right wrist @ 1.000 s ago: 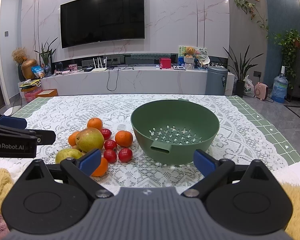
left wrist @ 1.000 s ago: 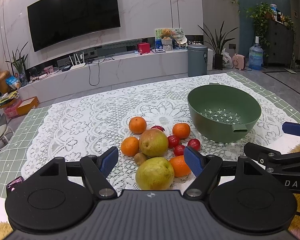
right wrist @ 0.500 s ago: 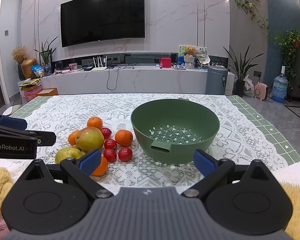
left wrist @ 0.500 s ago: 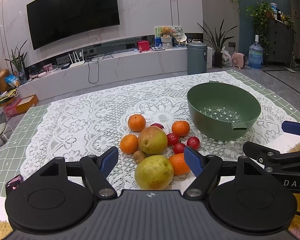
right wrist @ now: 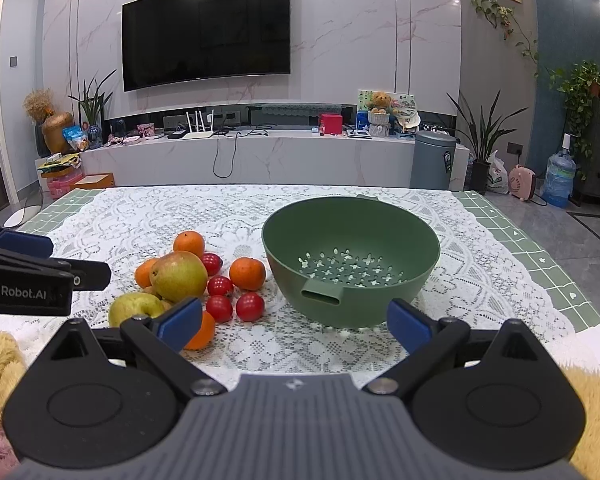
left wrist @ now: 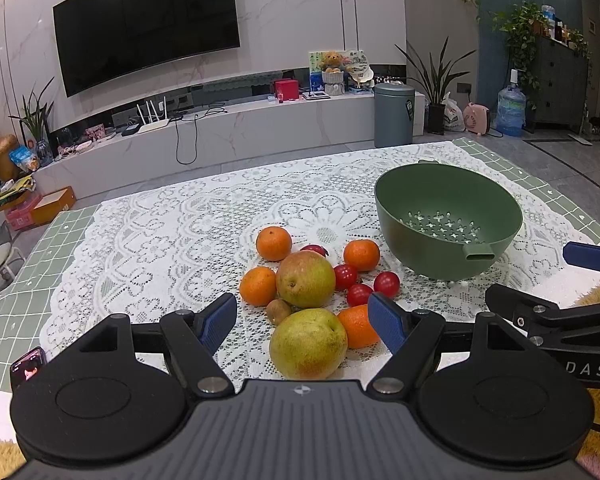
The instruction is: Organize fruits
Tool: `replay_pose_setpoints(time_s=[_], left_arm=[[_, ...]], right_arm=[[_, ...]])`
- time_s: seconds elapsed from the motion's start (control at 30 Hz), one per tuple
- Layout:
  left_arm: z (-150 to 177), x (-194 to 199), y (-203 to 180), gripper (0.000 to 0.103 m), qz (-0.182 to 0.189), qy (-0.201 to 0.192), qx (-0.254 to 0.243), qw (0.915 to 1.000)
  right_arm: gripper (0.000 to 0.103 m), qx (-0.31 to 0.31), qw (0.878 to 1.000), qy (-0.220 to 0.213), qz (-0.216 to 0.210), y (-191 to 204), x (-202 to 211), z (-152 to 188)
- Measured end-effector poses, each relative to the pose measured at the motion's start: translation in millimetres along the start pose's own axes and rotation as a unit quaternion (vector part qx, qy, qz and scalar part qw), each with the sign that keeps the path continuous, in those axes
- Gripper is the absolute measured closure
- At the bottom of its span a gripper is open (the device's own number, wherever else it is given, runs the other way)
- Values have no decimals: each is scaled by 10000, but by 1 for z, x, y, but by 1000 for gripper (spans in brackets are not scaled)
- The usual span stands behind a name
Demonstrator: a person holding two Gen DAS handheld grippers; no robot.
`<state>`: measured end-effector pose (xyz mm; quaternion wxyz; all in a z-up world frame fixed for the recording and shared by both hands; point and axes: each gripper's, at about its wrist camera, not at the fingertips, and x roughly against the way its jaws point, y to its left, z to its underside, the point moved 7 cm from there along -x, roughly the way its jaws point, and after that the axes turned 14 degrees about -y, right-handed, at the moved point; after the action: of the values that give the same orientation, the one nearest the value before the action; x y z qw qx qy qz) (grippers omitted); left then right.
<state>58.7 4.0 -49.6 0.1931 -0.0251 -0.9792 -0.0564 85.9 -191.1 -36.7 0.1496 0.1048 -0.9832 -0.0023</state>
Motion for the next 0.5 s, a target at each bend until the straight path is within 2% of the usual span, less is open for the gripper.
replay_pose_setpoints(time_s=[0.3, 0.43, 0.5], left_arm=[[0, -1, 1, 15, 18, 8, -12, 10000], [3, -6, 6, 15, 157, 118, -3, 9998], [2, -9, 13, 19, 238, 204, 37, 9995]], right_arm=[[7, 10, 10000, 8, 5, 1, -1, 0], [8, 42, 9999, 68, -94, 5, -4, 1], [10, 72, 9998, 121, -160, 8, -7, 1]])
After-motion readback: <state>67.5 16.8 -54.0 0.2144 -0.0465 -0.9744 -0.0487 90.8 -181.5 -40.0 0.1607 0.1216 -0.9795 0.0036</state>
